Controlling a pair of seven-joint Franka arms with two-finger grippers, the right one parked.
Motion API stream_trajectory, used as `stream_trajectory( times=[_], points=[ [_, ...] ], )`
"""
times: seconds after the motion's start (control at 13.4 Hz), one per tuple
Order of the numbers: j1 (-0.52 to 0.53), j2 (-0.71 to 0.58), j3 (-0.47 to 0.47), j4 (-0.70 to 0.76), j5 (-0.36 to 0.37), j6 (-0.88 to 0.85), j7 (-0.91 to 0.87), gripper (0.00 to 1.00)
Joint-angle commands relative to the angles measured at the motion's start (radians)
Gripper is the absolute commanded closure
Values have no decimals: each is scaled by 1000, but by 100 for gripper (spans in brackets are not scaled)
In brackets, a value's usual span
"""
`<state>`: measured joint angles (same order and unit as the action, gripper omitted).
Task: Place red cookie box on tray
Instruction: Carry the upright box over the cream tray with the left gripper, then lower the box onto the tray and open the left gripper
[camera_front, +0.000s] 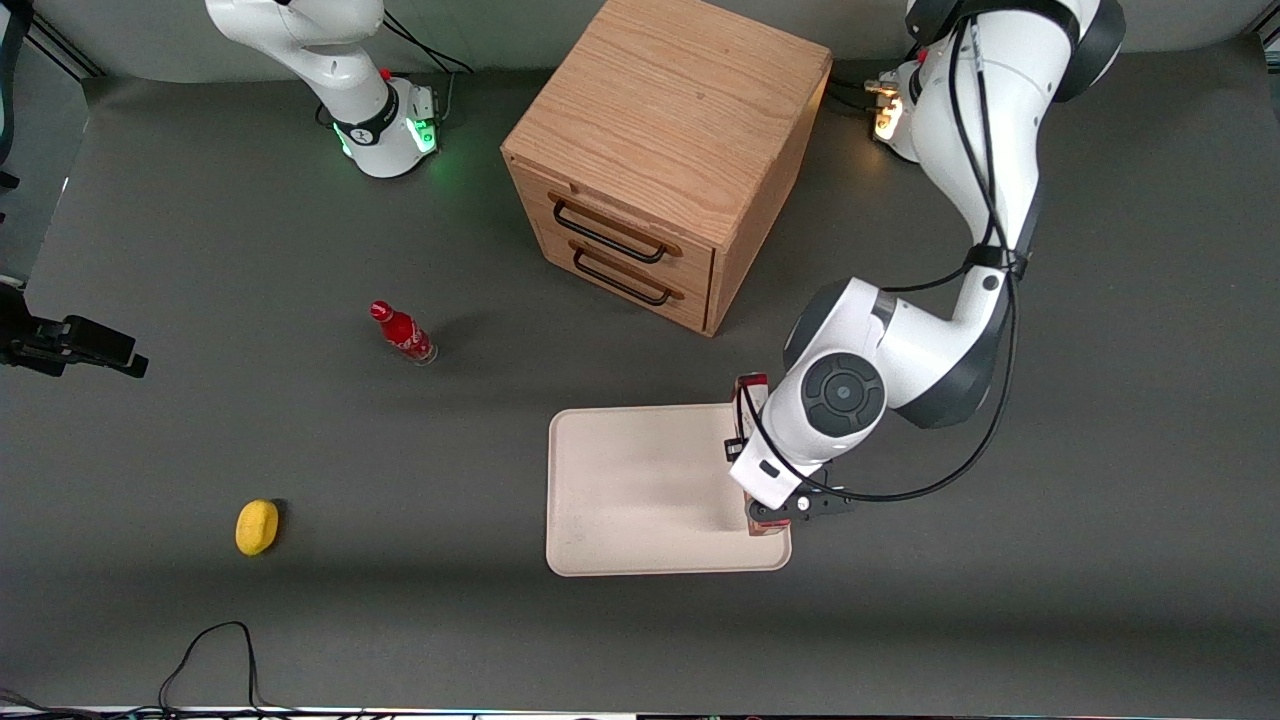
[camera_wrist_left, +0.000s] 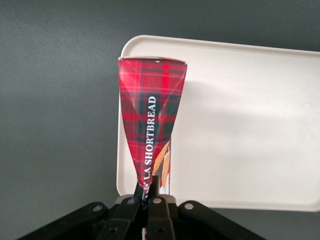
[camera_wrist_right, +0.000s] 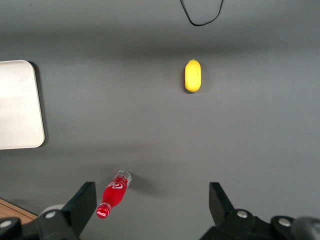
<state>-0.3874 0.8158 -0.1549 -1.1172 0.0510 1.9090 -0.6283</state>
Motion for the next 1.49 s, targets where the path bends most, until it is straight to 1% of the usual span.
stream_trajectory(
  times=[0.0,0.3,0.45,0.6,0.67,0.75,0.82,0.9,1.12,1.2,1.42],
  points=[
    [-2,23,0,-9,47,48,6,100],
    [-1,72,5,-10,93,145,-1,100],
    [-1,91,5,-10,113,154,-4,100],
    [1,91,5,-10,115,151,2,100],
    [-1,91,6,-10,119,150,2,84],
    [1,89,6,-10,130,150,2,42],
    [-2,86,6,-10,130,147,-4,17],
    [-2,83,6,-10,130,139,-8,0],
    [-4,60,6,-10,130,101,-22,0],
    [-4,40,5,-3,127,49,-24,0],
    [-2,-76,-3,3,118,-106,-25,0]
  ],
)
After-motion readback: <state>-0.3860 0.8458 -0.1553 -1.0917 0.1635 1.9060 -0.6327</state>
